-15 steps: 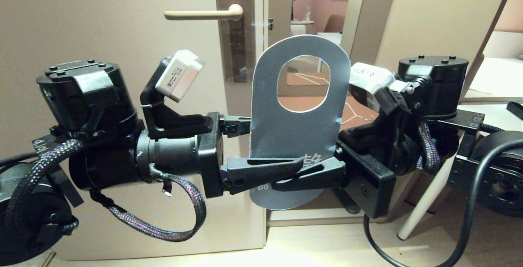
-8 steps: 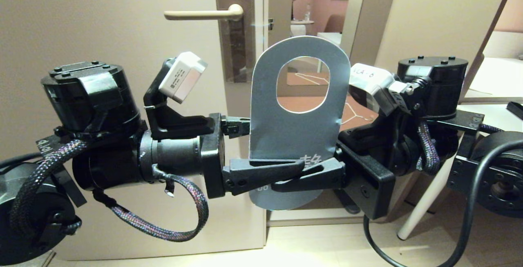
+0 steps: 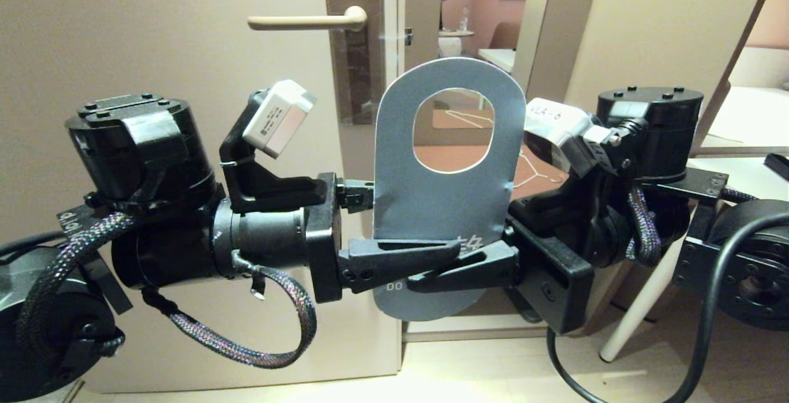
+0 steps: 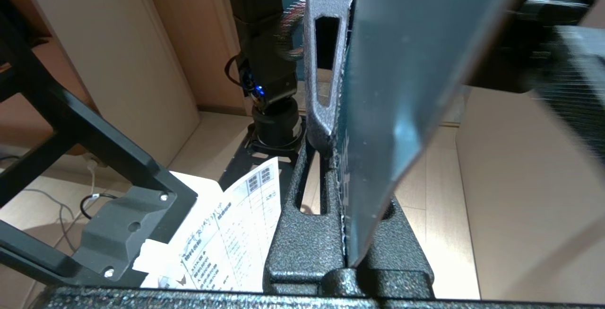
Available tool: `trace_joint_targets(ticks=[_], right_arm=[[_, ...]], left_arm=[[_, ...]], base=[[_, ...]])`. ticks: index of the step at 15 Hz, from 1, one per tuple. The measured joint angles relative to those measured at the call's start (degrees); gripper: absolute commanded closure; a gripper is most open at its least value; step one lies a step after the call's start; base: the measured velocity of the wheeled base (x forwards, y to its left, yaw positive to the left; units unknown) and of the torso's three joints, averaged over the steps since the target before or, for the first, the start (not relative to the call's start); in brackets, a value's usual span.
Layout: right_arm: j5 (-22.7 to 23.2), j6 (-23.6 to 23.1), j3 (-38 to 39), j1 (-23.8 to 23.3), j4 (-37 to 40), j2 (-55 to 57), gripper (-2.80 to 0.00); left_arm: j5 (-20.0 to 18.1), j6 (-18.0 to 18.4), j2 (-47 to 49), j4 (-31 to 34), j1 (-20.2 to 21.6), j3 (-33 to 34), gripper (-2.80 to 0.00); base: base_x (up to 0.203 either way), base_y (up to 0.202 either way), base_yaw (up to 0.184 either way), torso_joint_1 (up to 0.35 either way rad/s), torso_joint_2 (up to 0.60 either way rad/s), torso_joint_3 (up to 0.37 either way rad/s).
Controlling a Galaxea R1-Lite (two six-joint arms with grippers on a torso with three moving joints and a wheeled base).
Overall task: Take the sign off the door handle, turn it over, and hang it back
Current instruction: Hand it to the other hand
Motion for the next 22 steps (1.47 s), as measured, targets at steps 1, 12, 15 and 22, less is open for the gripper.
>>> trace_joint_targets(ticks=[1,12,15,22], right_arm=[[0.0,0.0,0.0,0.0,0.0,0.0,0.00],[0.0,0.0,0.1,0.3,0.1,0.5,0.00],[0.1,-0.1,0.1,0.3,0.0,0.5,0.00],[0.1,-0.8,0.0,0.3,-0.2,1.1,0.00]], left_arm=[[-0.1,0.0,0.0,0.1,-0.1,0.0,0.00],[0.0,-0.8,-0.5,0.1,-0.9,-0.2,0.00],[0.1,-0.8,-0.5,0.1,-1.3,-0.2,0.00],[0.1,-0.8,-0.6,0.1,-1.4,-0.3,0.00]], base=[[0.000,0.000,0.000,0.000,0.00,0.000],[0.000,0.000,0.000,0.000,0.00,0.000],[0.000,0.000,0.000,0.000,0.00,0.000],[0.000,0.000,0.000,0.000,0.00,0.000]])
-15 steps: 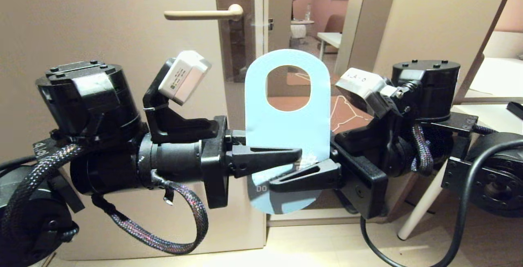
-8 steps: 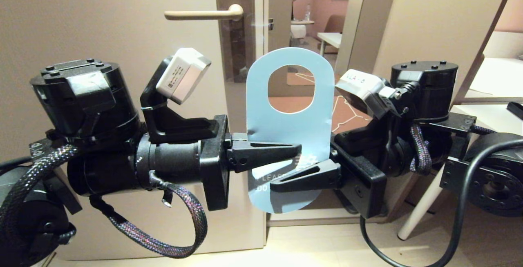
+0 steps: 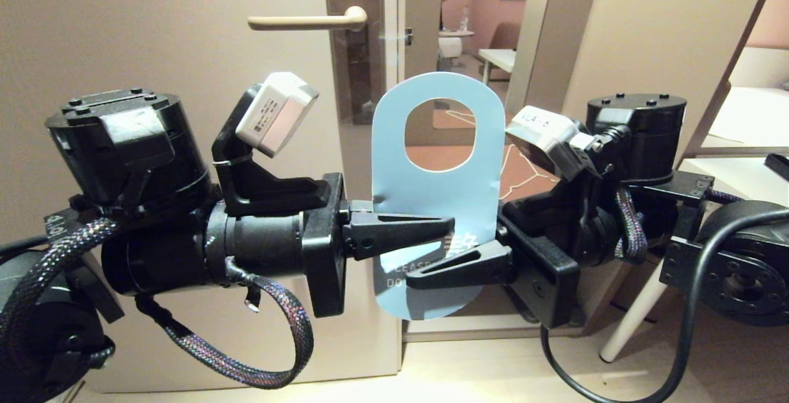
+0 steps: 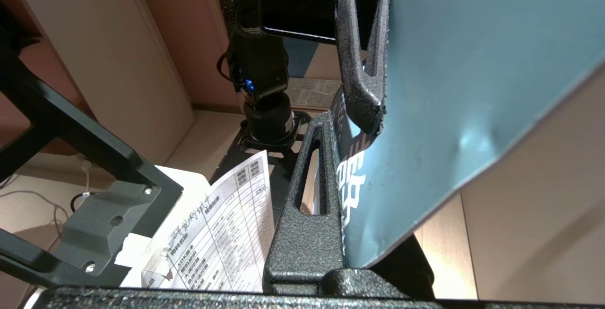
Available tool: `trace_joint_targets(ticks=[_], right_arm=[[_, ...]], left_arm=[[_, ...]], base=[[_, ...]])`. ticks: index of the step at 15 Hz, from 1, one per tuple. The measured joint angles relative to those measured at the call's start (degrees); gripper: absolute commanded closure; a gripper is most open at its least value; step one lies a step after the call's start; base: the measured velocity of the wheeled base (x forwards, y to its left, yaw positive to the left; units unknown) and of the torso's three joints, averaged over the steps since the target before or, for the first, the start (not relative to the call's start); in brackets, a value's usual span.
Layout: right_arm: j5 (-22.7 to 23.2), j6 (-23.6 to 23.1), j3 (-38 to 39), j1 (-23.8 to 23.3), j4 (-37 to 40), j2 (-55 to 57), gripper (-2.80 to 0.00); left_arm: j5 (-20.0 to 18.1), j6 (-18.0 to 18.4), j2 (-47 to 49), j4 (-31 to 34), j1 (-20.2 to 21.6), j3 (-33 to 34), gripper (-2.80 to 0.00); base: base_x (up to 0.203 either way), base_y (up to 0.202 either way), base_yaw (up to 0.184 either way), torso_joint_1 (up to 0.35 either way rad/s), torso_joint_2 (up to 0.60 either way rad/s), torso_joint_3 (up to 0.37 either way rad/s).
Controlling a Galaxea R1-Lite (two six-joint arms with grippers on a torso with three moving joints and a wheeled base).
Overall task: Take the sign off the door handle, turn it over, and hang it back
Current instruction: Hand it to the other hand
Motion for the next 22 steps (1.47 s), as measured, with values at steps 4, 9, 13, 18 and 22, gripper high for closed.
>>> trace_joint_targets(ticks=[4,9,13,18,22], right_arm=[[-0.1,0.0,0.2,0.0,0.0,0.3,0.00],[-0.2,-0.1,0.5,-0.3,0.0,0.5,0.00],[-0.6,-0.2,0.4,-0.3,0.1,0.5,-2.80],[-0.8,-0.1,0.1,-0.3,0.2,0.5,-2.80],[-0.9,-0.1,0.5,-2.0,0.2,0.7,-2.80]], left_arm=[[0.0,0.0,-0.1,0.0,0.0,0.0,0.00],[0.0,0.0,-0.2,0.0,0.0,0.0,0.00],[0.1,-0.1,-0.2,-0.2,0.1,0.1,0.00],[0.1,0.0,-0.3,-0.1,0.0,0.2,0.00],[0.0,0.0,-0.4,-0.1,0.0,0.3,0.00]], base=[[0.000,0.000,0.000,0.000,0.00,0.000],[0.000,0.000,0.000,0.000,0.00,0.000],[0.000,0.000,0.000,0.000,0.00,0.000],[0.000,0.000,0.000,0.000,0.00,0.000],[0.000,0.000,0.000,0.000,0.00,0.000]])
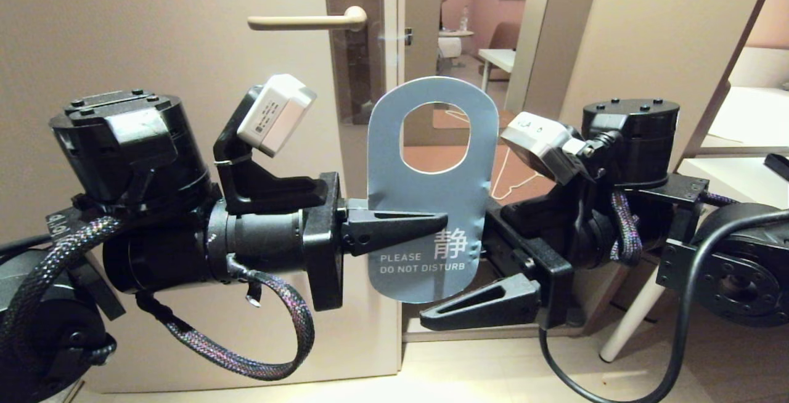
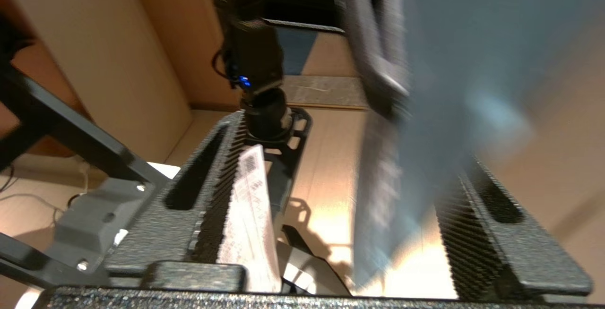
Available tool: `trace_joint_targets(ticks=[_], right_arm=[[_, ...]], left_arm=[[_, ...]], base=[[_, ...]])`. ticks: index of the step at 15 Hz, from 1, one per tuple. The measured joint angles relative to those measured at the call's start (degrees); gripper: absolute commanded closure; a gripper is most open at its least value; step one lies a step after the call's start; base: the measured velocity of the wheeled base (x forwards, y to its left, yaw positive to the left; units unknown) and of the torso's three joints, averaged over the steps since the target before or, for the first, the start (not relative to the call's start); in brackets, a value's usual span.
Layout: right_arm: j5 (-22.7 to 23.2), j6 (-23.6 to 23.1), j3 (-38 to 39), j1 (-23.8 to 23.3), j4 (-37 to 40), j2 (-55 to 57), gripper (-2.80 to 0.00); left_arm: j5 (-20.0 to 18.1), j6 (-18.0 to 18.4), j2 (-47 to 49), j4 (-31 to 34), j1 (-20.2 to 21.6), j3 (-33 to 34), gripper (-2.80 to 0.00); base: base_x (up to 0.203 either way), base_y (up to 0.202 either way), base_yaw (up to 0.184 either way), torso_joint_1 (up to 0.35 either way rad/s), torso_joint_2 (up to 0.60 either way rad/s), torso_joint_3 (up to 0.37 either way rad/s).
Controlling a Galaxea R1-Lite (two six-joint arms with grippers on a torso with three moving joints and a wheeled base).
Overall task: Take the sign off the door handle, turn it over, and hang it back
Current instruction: Hand it to the other hand
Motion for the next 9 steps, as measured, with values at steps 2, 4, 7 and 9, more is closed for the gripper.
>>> trace_joint_targets(ticks=[2,4,7,9], right_arm=[[0.0,0.0,0.2,-2.1,0.0,0.3,-2.80],[0.0,0.0,1.0,-4.4,0.0,0.6,-2.80],[0.0,-0.6,2.3,-7.9,0.0,1.0,-2.80],[0.0,-0.8,2.9,-10.4,0.0,1.0,-2.80]], left_arm=[[0.0,0.0,-0.2,0.0,0.0,0.1,0.00],[0.0,0.0,-0.5,0.0,0.0,0.1,0.00],[0.0,-0.1,-0.9,0.0,0.0,0.2,0.00],[0.0,-0.2,-1.3,0.0,0.0,0.6,0.00]], base=[[0.000,0.000,0.000,0.000,0.00,0.000],[0.000,0.000,0.000,0.000,0.00,0.000],[0.000,0.000,0.000,0.000,0.00,0.000],[0.000,0.000,0.000,0.000,0.00,0.000]])
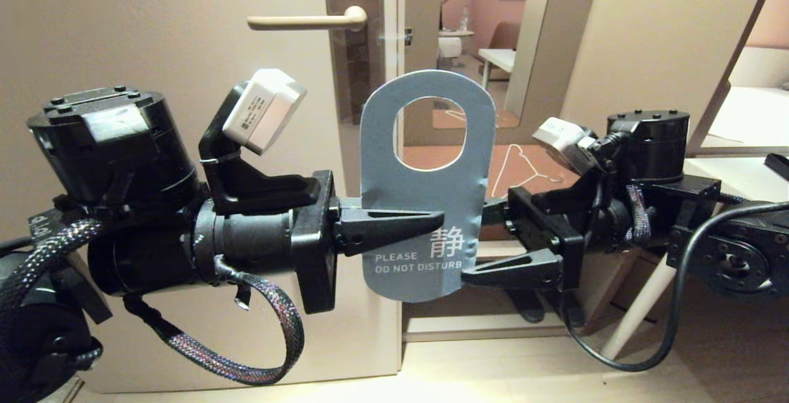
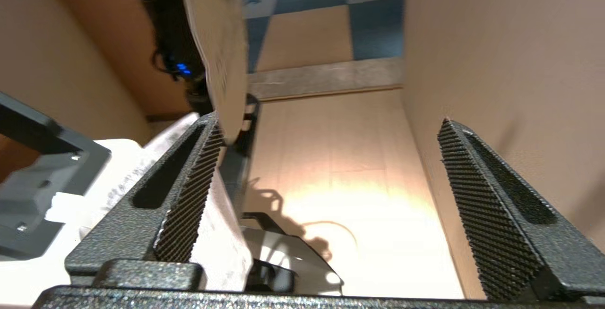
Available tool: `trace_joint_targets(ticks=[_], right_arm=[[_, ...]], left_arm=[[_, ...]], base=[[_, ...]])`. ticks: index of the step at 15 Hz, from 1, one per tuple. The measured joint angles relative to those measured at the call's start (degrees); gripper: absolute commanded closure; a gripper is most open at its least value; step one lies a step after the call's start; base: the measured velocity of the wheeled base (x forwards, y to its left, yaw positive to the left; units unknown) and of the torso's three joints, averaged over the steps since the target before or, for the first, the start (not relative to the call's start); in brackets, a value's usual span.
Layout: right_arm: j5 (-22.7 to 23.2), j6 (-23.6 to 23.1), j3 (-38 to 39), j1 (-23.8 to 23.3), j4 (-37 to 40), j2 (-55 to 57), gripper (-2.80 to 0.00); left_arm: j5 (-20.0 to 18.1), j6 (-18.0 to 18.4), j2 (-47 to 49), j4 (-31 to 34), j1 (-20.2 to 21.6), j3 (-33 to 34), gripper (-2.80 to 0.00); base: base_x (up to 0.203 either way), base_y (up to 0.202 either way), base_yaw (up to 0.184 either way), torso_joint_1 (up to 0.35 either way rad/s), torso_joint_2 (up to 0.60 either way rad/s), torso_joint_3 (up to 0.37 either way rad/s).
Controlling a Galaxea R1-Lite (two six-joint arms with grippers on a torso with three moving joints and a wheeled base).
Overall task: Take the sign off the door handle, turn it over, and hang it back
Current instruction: Hand it to the other hand, then hang the sign back with the other side facing out
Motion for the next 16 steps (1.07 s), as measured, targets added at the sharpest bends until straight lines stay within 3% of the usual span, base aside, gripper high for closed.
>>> trace_joint_targets(ticks=[10,11,16], right_arm=[[0.1,0.0,2.7,-12.1,0.0,-6.6,-2.80],[0.1,0.0,3.5,-13.0,0.0,-7.5,0.00],[-1.1,0.0,6.0,-16.3,0.0,-11.0,0.00]], left_arm=[[0.2,0.1,-3.2,0.0,0.9,3.8,0.00],[0.2,0.2,-3.5,0.0,1.1,4.1,0.00],[0.6,0.3,-5.9,0.1,1.2,6.6,0.00]], base=[[0.000,0.000,0.000,0.000,0.00,0.000],[0.000,0.000,0.000,0.000,0.00,0.000],[0.000,0.000,0.000,0.000,0.00,0.000]])
